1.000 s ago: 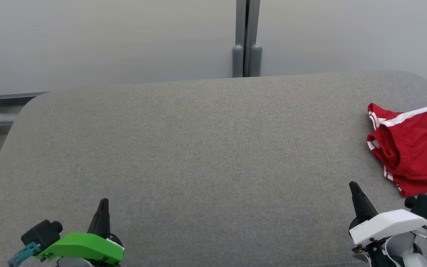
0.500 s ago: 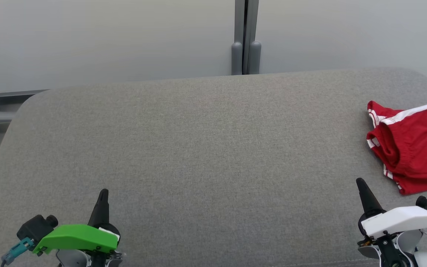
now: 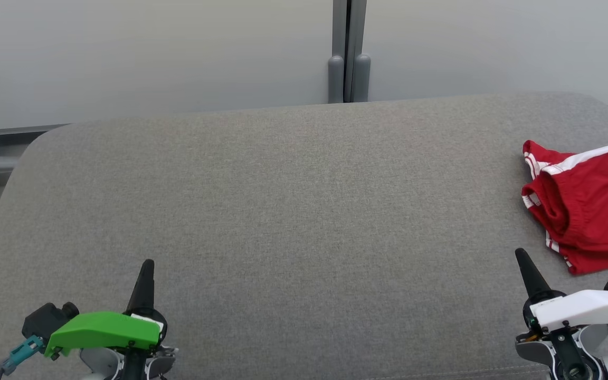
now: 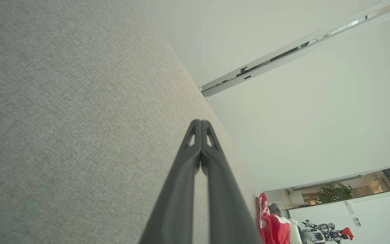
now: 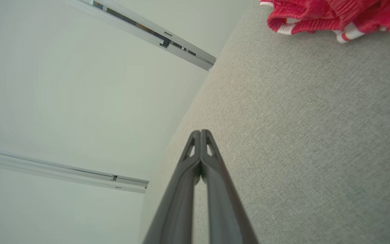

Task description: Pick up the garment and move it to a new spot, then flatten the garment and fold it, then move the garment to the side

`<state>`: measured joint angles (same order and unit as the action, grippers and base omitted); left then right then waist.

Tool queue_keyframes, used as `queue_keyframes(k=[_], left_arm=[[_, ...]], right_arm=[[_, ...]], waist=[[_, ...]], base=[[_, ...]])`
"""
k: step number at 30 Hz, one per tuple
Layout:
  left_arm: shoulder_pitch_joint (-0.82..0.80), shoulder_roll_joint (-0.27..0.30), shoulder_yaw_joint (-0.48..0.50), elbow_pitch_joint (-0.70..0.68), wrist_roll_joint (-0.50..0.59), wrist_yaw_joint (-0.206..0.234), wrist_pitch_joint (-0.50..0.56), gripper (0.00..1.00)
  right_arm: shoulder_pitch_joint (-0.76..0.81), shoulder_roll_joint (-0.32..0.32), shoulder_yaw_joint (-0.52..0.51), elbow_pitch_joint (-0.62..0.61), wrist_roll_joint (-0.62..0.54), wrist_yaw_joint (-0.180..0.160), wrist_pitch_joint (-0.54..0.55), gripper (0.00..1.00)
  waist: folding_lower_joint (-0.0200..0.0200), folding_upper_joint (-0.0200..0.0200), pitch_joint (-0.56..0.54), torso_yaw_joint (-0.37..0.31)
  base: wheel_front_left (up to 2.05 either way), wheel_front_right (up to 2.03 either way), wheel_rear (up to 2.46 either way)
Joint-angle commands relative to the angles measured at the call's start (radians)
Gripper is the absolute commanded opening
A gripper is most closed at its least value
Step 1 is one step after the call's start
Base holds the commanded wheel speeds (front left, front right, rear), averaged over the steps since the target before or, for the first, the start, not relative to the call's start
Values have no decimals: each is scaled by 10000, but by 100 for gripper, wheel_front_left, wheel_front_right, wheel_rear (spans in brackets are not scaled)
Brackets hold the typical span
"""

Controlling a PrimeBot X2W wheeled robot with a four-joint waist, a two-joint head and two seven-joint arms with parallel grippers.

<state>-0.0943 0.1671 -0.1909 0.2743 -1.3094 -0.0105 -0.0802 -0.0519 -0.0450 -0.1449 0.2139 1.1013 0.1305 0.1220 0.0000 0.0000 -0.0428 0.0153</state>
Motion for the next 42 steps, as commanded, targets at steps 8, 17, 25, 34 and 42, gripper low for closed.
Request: queue_keyframes(k=[8, 17, 25, 34, 42], left_arm=[[-392, -205, 390, 22, -629, -281, 185, 0], [-503, -412, 640, 72, -1170, -481, 344, 0], [-577, -543, 837, 117, -1535, -621, 456, 0], [-664, -727, 1058, 175, -1980, -792, 599, 0], [-724, -860, 1230, 223, -2384, -917, 703, 0]], right_arm=[[-323, -54, -256, 23, 989, 4, 185, 0], [-428, -59, -452, 107, 1770, 4, 356, 0], [-473, -63, -593, 166, 2344, 4, 462, 0], [-550, -67, -767, 242, 3027, 5, 596, 0], [-603, -69, -908, 302, 3600, 5, 704, 0]], waist=[[0, 0, 61, -22], [0, 0, 121, -44], [0, 0, 169, -61], [0, 0, 230, -83], [0, 0, 284, -102]], base=[[0, 0, 0], [0, 0, 0], [0, 0, 0], [0, 0, 0], [0, 0, 0]])
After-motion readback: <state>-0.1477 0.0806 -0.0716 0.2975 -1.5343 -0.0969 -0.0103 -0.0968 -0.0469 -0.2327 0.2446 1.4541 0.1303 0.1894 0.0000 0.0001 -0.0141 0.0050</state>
